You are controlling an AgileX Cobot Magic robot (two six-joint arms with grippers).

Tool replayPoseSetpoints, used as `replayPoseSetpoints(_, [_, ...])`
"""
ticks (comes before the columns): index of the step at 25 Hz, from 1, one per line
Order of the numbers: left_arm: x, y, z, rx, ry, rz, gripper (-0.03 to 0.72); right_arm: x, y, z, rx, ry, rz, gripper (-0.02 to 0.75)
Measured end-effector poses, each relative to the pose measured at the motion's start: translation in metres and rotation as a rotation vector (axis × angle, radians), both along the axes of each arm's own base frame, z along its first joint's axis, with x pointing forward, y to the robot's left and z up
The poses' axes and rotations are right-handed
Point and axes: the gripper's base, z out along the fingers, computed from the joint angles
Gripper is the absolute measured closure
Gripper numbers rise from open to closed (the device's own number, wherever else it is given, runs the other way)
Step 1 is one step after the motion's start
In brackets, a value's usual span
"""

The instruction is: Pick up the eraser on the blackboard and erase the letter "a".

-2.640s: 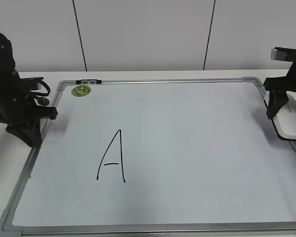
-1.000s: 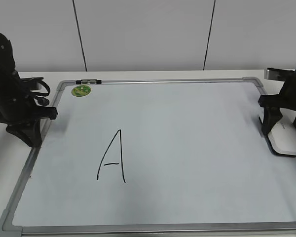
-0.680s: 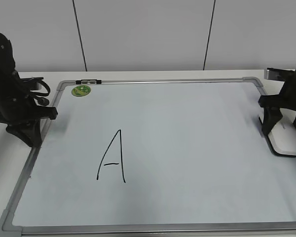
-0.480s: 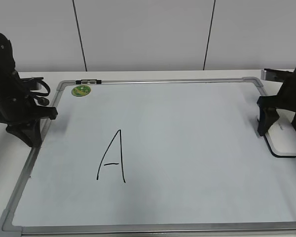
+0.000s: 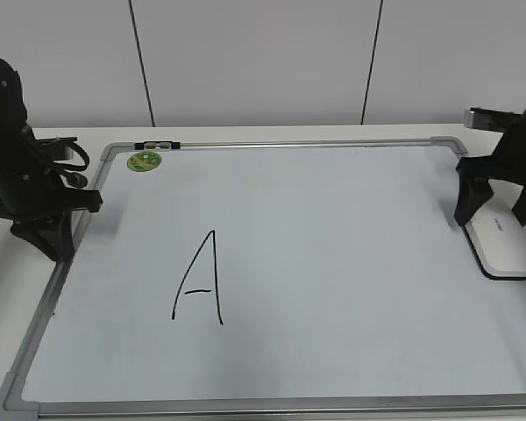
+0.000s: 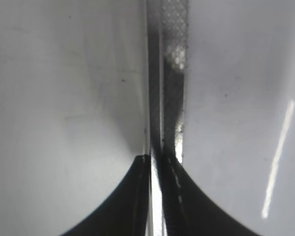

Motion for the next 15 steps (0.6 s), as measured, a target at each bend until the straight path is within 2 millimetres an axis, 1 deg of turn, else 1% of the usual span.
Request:
replayPoseSetpoints(4, [0.000,0.000,0.000,0.000,0.000,0.000,0.633,0.007,-0.005,0.010,-0.021,-0.039,-0.026,0.075])
replayPoseSetpoints(10, [0.000,0.000,0.000,0.000,0.000,0.000,0.633,0.007,-0.010,0.012,-0.034,-0.037,-0.063,0.075])
replayPoseSetpoints(13, [0.000,0.000,0.000,0.000,0.000,0.000,0.633,0.007,-0.010,0.019,-0.035,-0.053,-0.070,0.076])
replayPoseSetpoints(15, [0.000,0.000,0.001,0.000,-0.004,0.000,0.629,0.006,-0.010,0.027,-0.037,-0.073,-0.072,0.076])
